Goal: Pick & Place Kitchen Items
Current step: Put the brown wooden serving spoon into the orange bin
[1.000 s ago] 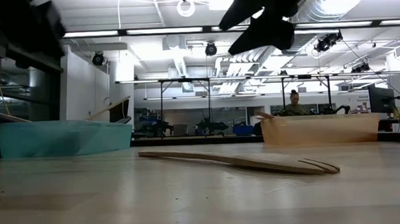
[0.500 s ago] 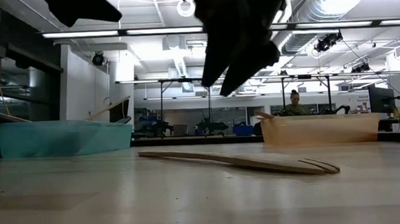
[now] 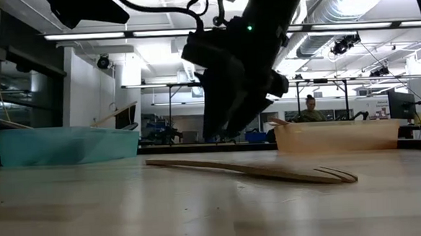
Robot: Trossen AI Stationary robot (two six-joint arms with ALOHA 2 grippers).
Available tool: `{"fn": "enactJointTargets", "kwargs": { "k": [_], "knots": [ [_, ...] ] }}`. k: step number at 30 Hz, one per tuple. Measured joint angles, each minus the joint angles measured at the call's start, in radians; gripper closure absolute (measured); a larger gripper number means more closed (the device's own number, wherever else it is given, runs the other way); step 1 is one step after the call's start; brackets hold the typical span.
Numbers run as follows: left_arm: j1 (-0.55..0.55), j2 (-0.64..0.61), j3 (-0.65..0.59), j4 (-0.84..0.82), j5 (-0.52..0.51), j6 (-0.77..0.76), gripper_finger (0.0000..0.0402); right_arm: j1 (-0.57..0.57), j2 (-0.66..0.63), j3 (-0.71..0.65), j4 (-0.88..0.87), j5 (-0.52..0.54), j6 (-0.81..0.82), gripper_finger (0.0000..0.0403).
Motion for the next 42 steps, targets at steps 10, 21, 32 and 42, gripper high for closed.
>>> {"fn": "enactJointTargets", "kwargs": {
  "k": [10,21,32,42],
  "knots": [
    [0.0,0.0,0.0,-0.004,0.002,-0.009,0.019,0.017,0.045,-0.002,0.032,0.014,0.032,0.0149],
    [0.0,0.001,0.0,-0.018,0.007,-0.033,0.019,0.027,0.089,-0.002,0.066,0.004,0.042,0.0149],
    [0.0,0.001,0.0,-0.03,0.01,-0.051,0.019,0.028,0.134,0.003,0.043,-0.018,0.06,0.0195],
    [0.0,0.001,0.0,-0.03,0.011,-0.059,0.019,0.021,0.134,0.003,0.008,-0.072,-0.007,0.0331]
  ]
}}
